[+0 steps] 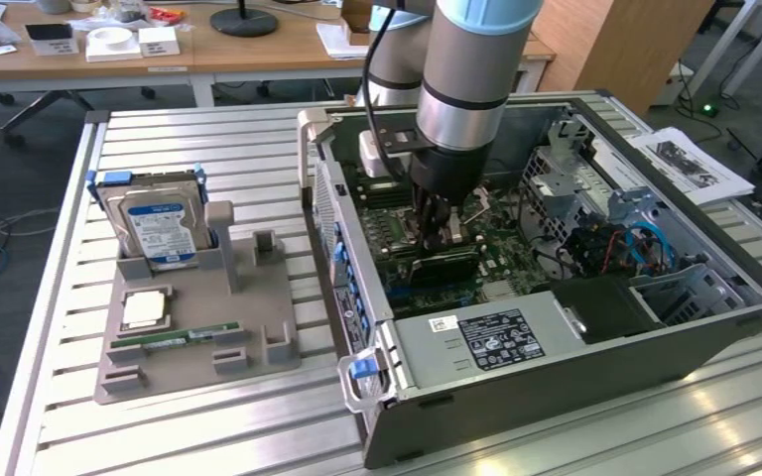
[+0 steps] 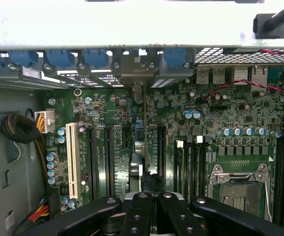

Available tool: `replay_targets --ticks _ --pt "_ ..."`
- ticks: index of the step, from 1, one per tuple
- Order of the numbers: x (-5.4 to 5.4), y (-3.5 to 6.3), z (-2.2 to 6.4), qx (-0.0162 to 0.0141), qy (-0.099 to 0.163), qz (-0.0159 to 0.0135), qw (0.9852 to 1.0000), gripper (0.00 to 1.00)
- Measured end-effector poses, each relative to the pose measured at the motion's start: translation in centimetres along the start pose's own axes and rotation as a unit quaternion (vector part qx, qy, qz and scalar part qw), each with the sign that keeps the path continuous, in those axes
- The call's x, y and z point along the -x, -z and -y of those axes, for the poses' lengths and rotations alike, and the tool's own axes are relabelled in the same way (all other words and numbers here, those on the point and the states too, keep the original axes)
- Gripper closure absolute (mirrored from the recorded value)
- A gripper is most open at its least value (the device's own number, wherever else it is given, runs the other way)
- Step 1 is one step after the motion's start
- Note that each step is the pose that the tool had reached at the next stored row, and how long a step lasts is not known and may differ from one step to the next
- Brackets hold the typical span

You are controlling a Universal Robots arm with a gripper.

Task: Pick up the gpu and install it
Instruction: 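Press down on the gpu until it lock into place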

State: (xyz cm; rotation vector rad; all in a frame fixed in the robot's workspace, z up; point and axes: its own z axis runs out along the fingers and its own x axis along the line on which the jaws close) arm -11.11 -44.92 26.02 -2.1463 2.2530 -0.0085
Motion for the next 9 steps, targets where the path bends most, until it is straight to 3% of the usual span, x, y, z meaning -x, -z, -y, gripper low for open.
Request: replay_targets --ticks 4,5,7,9 --pt "0.0 0.08 0.01 -0.0003 0.000 0.0006 1.0000 0.89" --pt "0.0 0.41 0.01 -0.0005 0.000 0.0009 1.0000 0.89" --pt "0.0 2.21 0.06 -0.0001 0.000 0.0001 1.0000 0.89" --pt "0.1 2.72 0.07 -0.0002 0.000 0.0001 1.0000 0.89"
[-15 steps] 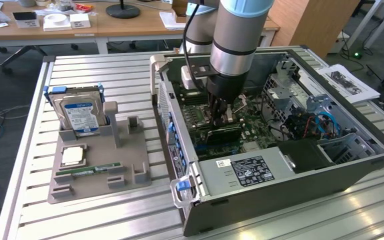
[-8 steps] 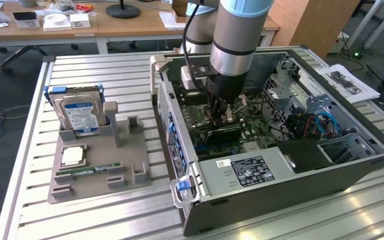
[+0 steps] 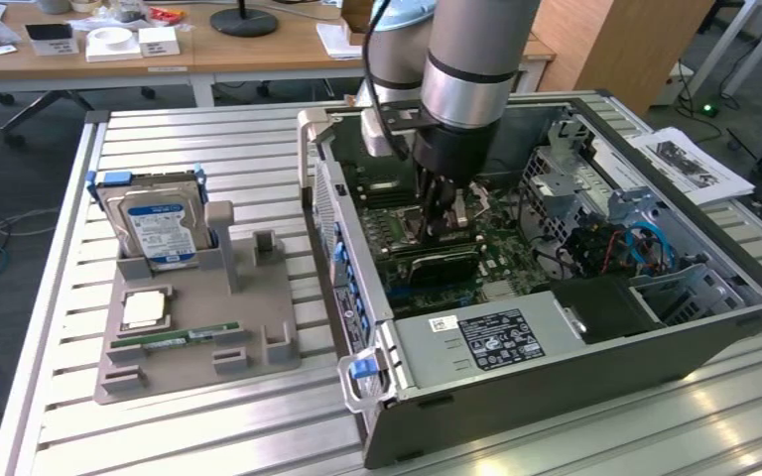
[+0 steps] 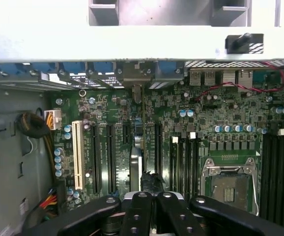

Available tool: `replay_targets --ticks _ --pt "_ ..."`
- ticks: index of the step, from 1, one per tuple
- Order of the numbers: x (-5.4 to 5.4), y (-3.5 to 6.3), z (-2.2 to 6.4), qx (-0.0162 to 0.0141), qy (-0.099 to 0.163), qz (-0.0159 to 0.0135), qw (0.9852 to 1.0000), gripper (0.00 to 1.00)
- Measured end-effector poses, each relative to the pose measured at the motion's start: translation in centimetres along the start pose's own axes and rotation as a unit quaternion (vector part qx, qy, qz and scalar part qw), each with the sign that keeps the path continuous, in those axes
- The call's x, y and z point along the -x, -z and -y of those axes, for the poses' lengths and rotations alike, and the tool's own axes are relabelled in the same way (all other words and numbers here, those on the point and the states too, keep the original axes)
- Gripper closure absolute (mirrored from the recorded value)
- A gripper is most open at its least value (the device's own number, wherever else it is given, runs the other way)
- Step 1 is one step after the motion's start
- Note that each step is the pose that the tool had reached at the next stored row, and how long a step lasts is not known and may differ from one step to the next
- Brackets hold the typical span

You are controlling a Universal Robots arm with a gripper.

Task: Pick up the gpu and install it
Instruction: 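Press down on the gpu until it lock into place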

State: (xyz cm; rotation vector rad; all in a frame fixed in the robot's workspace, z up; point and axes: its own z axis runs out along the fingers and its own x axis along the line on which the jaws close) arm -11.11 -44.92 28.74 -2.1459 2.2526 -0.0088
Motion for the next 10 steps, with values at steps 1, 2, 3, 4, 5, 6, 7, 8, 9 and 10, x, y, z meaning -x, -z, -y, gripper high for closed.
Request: replay_targets --ticks 1,2,3,4,5,6,7,8,9,10 --pt "0.0 0.29 0.01 -0.0001 0.000 0.0000 1.0000 0.89" --pt "0.0 0.55 0.02 -0.0001 0.000 0.0000 1.0000 0.89" --pt "0.0 0.80 0.02 -0.0002 0.000 0.0000 1.0000 0.89" --pt "0.0 1.04 0.03 -0.0003 0.000 0.0000 1.0000 0.89" --pt "0.0 1.28 0.03 -0.0003 0.000 0.0000 1.0000 0.89" --pt "0.0 1.54 0.04 -0.0004 0.000 0.0000 1.0000 0.89" --pt "0.0 1.81 0.05 -0.0007 0.000 0.0000 1.0000 0.89" --pt "0.0 2.08 0.05 -0.0009 0.000 0.0001 1.0000 0.89" --pt "0.0 2.36 0.06 -0.0012 0.000 0.0000 1.0000 0.89" --pt "0.0 2.66 0.07 -0.0015 0.000 0.0000 1.0000 0.89"
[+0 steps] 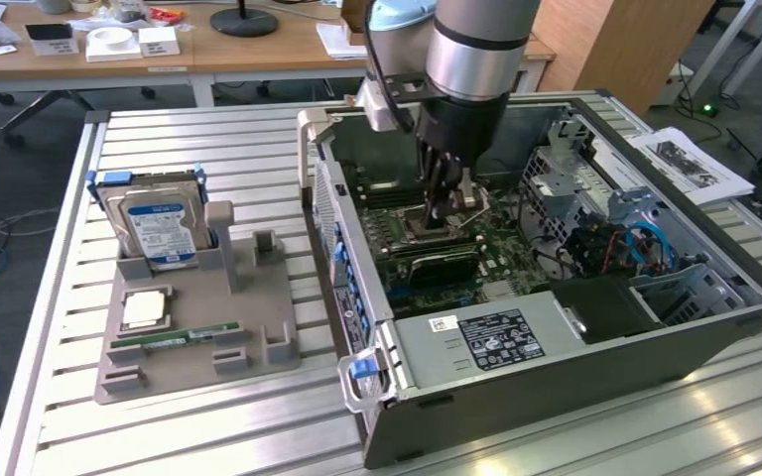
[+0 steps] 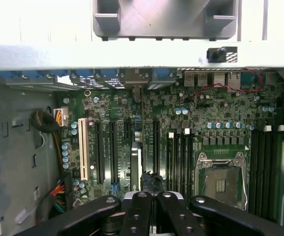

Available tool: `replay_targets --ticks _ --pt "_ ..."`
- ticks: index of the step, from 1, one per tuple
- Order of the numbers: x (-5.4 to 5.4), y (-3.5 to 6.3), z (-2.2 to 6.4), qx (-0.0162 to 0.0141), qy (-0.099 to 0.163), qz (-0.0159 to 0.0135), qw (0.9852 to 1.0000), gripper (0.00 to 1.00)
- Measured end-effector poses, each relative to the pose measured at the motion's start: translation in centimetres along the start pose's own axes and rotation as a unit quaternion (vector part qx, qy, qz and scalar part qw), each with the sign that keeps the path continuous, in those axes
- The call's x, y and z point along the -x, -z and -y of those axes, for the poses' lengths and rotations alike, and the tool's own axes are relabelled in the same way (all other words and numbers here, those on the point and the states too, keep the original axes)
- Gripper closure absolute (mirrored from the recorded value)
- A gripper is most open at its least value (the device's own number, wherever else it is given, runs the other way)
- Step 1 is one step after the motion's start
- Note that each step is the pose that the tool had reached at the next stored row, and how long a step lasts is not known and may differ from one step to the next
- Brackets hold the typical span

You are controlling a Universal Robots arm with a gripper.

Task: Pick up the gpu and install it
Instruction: 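Press down on the gpu until it lock into place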

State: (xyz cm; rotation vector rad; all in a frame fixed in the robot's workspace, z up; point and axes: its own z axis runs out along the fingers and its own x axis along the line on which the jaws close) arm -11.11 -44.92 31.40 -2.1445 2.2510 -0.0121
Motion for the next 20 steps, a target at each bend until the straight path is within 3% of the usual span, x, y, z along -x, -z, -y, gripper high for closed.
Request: replay_targets --ticks 6,12,20 --pt "0.0 1.79 0.05 -0.0016 0.000 0.0001 1.0000 0.89" --pt "0.1 2.98 0.08 -0.0020 0.000 0.0001 1.0000 0.89" --pt "0.1 3.19 0.11 -0.0019 0.000 0.0001 1.0000 0.89"
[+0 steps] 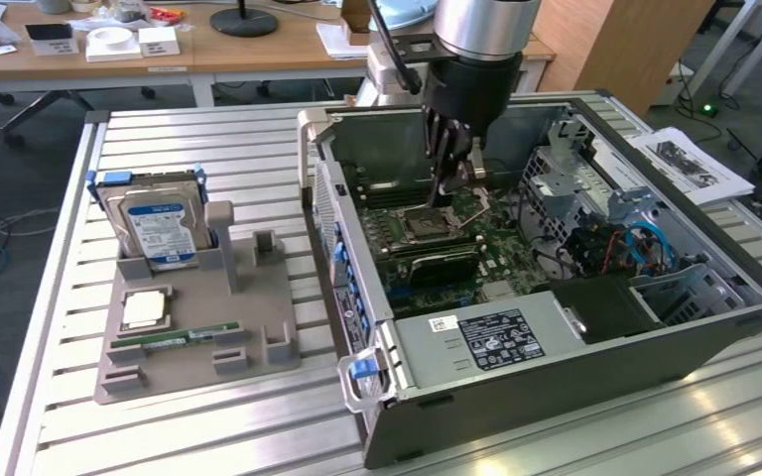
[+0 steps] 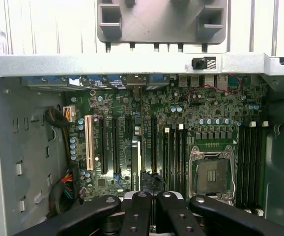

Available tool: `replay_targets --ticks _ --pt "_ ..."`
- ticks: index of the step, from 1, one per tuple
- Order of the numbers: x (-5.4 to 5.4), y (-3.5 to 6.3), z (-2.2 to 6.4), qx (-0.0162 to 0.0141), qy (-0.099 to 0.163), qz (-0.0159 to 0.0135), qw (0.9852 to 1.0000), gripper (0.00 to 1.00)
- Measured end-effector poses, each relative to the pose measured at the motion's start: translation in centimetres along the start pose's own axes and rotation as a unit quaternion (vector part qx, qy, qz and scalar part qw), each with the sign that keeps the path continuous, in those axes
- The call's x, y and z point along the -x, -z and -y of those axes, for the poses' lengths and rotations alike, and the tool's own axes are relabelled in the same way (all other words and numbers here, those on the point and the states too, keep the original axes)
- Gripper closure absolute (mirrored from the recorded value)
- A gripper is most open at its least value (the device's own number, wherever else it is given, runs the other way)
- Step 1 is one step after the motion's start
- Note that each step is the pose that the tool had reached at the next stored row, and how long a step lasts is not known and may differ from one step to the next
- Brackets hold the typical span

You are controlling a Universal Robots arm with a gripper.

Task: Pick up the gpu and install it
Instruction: 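Press down on the gpu until it lock into place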

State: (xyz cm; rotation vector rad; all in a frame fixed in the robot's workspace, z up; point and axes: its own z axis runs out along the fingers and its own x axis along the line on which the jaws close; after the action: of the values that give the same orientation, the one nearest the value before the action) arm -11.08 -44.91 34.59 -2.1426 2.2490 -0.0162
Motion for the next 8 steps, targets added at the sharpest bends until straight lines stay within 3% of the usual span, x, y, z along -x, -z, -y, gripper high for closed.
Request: replay_targets --ticks 8 --pt "0.02 -0.01 0.41 0.0000 0.000 0.0000 1.0000 0.89"
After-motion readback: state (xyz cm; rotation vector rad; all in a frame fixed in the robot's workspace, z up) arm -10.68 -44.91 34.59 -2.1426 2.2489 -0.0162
